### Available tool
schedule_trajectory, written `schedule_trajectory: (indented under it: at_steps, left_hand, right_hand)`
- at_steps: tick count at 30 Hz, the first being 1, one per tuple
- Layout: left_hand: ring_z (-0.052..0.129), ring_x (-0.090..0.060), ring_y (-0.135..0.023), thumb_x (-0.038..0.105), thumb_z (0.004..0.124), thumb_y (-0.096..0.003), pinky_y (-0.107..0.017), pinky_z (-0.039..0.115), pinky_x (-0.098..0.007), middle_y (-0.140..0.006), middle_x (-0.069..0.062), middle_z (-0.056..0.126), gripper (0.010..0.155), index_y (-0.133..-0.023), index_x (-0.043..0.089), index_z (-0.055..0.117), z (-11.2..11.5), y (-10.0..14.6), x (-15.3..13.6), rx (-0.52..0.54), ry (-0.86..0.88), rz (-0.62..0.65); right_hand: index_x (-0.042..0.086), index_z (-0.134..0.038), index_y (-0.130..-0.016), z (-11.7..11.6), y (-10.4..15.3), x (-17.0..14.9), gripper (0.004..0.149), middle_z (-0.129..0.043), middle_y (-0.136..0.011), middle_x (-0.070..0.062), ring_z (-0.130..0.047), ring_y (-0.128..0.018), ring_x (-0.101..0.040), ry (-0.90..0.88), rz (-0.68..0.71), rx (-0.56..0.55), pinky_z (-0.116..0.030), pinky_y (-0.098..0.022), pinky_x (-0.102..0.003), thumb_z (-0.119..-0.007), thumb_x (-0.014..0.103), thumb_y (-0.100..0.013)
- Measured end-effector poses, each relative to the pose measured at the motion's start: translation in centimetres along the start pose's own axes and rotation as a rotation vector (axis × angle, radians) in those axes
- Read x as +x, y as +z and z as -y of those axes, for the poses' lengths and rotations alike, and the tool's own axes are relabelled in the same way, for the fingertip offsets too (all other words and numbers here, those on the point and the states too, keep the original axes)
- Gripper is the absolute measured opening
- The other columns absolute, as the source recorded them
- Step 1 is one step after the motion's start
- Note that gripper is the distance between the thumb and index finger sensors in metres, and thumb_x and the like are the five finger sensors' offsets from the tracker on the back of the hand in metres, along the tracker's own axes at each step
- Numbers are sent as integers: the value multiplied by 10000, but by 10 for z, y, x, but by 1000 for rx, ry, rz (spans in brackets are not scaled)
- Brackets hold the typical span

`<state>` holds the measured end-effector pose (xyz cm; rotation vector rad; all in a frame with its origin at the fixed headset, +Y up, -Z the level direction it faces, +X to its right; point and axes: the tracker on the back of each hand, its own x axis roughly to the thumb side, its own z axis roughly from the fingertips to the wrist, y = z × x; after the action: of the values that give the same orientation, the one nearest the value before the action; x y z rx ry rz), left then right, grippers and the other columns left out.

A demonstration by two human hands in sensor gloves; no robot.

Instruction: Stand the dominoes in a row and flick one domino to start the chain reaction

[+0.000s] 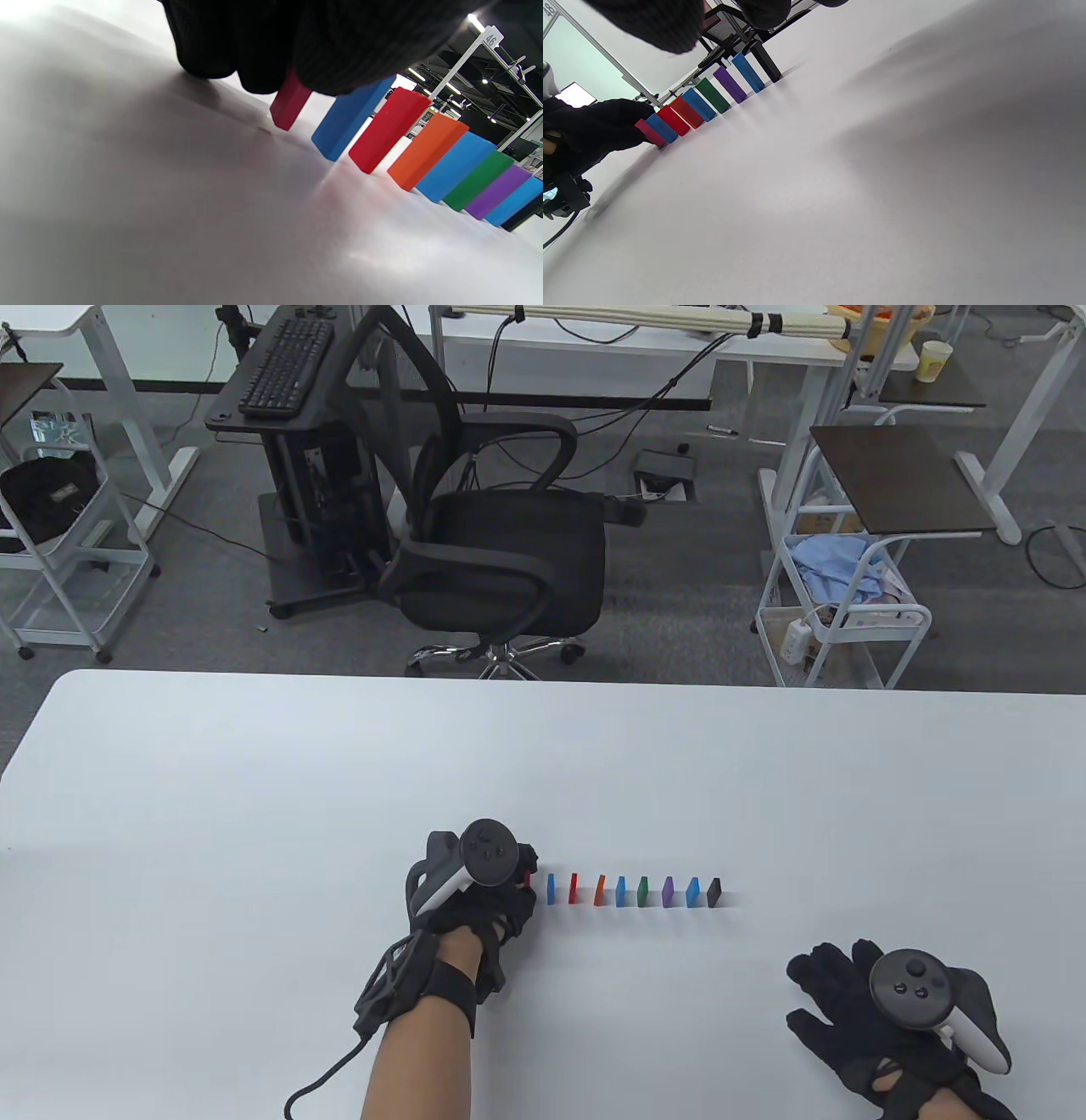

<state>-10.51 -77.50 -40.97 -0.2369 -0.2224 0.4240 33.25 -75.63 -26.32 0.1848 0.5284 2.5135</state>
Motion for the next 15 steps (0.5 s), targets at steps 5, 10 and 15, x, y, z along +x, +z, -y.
schedule_trajectory:
  at_steps: [5,10,15]
  left_hand:
    - [768,-309,-948,351,861,-438,-705,230,-732,-959,-34,784,584,-934,241,574,0,0,0,-2,4,1]
    - [732,-297,-965,347,863,-439,-703,217,-732,-966,-29,784,583,-936,242,577,3,0,1,-17,-9,5]
    - [722,-288,-969,347,864,-439,-704,210,-731,-966,-28,788,582,-937,241,581,3,0,2,-25,-13,3]
  right_hand:
    - [261,-376,-1047,0,0,0,650,-175,-1154,-138,114,-940,-445,-2,-2,-1,-2,-683,-642,-673,527,-534]
    - [261,-377,-1047,0,0,0,650,-174,-1154,-138,107,-941,-445,-2,-3,2,-1,-683,-642,-673,527,-534]
    - [262,-376,-1047,0,0,-1,650,-174,-1154,-138,110,-940,-446,-5,-4,2,-2,-683,-642,-674,527,-533]
